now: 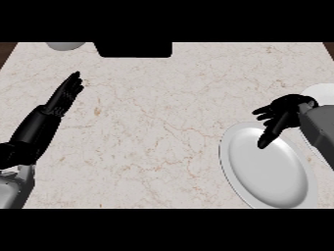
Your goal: Pick the squash from the plate and place it in the plate
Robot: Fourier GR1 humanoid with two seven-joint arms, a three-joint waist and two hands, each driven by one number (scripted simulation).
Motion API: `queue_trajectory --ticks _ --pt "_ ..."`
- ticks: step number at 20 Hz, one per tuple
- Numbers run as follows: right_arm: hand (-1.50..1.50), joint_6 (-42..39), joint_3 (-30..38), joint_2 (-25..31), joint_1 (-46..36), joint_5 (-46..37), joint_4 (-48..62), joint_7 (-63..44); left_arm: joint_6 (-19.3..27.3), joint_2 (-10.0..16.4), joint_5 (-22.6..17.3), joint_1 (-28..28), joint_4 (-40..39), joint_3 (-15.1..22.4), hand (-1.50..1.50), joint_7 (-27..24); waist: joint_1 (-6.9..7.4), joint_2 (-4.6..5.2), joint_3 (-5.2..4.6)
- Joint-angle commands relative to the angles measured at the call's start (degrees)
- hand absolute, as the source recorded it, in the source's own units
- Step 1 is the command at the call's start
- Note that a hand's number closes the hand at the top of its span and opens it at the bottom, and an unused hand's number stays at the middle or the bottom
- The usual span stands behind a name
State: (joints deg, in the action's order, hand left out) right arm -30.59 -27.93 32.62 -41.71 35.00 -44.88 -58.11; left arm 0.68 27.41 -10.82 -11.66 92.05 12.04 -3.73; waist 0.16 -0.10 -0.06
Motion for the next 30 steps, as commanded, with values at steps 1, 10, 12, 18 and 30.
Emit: queue_trajectory --ticks 1,10,12,18,30 --pt "-1.50 -3.6 -0.8 -0.9 2.4 0.9 -0.3 -6.7 -0.4 -0.6 -0.9 -0.1 4.1 -0.4 0.00 3.9 0.06 -0.06 0.06" --pt "-1.50 -2.5 -2.8 -3.5 5.6 2.9 -4.3 -7.0 -3.8 0.6 -0.8 2.6 1.5 -3.0 0.00 0.0 0.10 -0.09 0.01" --pt "-1.50 -2.5 -4.2 -3.4 7.2 2.5 -5.2 -6.6 -3.2 0.6 0.1 3.0 2.3 -3.2 0.00 0.0 -0.01 -0.16 0.01" --pt "-1.50 -0.2 -7.6 -5.9 9.9 0.3 -6.0 -3.6 -2.4 -1.7 1.5 0.0 1.1 -2.2 0.00 1.4 -0.23 0.06 0.05" --pt "1.50 0.7 -9.5 -5.2 10.9 -6.2 -12.9 2.3 -2.3 -3.8 3.2 1.2 1.4 -1.6 0.00 1.4 0.08 0.09 0.06"
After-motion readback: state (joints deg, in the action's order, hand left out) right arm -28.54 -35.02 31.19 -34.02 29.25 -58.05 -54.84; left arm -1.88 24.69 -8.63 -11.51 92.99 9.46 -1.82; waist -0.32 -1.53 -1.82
